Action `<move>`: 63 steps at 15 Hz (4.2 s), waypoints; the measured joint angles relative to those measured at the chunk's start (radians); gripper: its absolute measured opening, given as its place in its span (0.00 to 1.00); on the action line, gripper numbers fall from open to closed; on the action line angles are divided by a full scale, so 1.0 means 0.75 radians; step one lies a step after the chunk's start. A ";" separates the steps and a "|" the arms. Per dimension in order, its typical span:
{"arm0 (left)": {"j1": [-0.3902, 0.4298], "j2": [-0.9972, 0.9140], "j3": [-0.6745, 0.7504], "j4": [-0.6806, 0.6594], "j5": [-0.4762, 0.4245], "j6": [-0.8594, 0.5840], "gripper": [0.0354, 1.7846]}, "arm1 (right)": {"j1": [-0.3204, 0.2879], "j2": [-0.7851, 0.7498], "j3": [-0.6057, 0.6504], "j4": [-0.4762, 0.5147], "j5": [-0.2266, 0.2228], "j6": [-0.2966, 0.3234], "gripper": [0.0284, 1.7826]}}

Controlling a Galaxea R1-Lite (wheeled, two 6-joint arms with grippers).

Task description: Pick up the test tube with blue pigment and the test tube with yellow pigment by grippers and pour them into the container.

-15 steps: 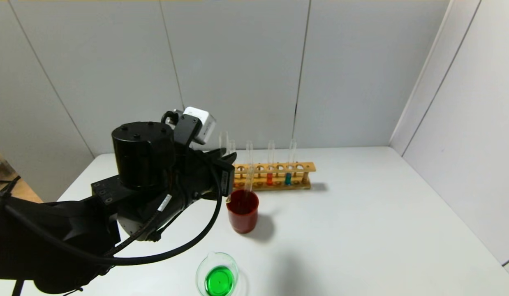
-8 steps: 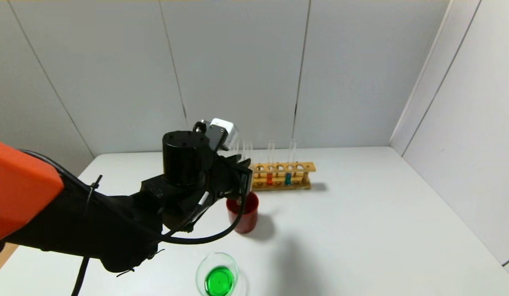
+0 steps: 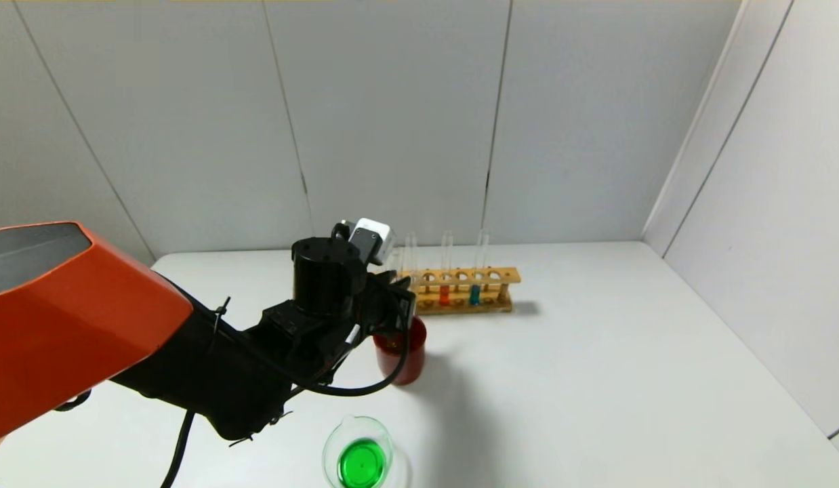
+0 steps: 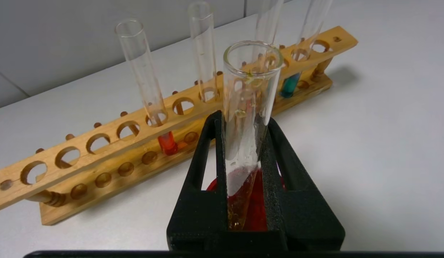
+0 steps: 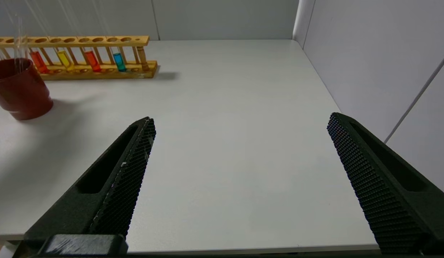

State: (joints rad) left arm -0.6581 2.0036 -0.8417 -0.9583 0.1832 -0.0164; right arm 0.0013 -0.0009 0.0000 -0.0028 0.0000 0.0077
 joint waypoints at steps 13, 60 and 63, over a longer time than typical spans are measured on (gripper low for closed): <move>0.025 0.030 0.011 0.002 -0.001 -0.050 0.41 | -0.001 0.000 0.000 0.000 0.000 0.000 0.98; 0.899 -2.571 0.536 1.512 -0.258 0.036 0.98 | 0.000 0.000 0.000 -0.001 0.000 0.000 0.98; 0.895 -2.631 0.763 1.268 -0.280 0.012 0.98 | -0.001 0.000 0.000 -0.001 0.000 0.000 0.98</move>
State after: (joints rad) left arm 0.0130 0.0302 -0.2694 -0.0072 -0.0268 -0.0072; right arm 0.0009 -0.0009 0.0000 -0.0036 0.0000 0.0077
